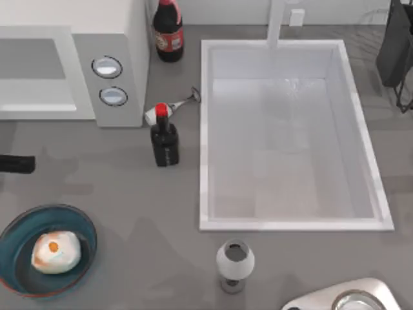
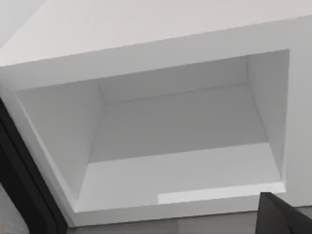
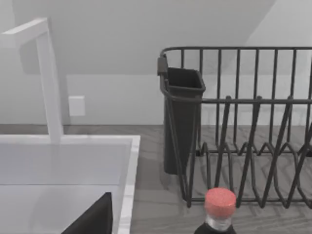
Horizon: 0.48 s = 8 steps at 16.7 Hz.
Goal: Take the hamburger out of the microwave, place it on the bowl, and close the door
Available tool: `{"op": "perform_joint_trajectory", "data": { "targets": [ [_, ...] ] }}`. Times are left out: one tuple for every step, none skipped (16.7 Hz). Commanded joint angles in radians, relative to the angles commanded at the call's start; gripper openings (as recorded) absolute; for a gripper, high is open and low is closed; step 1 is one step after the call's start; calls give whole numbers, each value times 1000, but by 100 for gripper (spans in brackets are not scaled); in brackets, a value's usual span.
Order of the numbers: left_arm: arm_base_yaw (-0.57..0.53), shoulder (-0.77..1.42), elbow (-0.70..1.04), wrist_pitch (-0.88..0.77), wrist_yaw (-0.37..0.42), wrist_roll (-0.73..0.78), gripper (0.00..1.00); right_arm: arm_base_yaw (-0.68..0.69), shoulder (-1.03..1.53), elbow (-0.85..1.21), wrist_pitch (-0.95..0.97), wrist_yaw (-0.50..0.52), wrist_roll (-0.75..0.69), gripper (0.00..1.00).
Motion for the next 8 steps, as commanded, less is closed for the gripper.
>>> {"op": "perform_joint_trajectory", "data": {
  "targets": [
    [68,56,60,-60,53,43,0,0,0,0,0,0,0,100],
    [140,115,125,-125,108,89,0,0,0,0,0,0,0,100],
    [217,178,193,-193,166,138,0,0,0,0,0,0,0,100],
    [295,242,263,-264,226,189,0,0,0,0,0,0,0,100],
    [376,308,335,-337,286,241,0,0,0,0,0,0,0,100],
    [457,375,408,-411,345,294,0,0,0,0,0,0,0,100],
    [538,441,480,-485,403,347,0,0,0,0,0,0,0,100],
    [617,506,552,-558,460,399,0,0,0,0,0,0,0,100]
  ]
}}
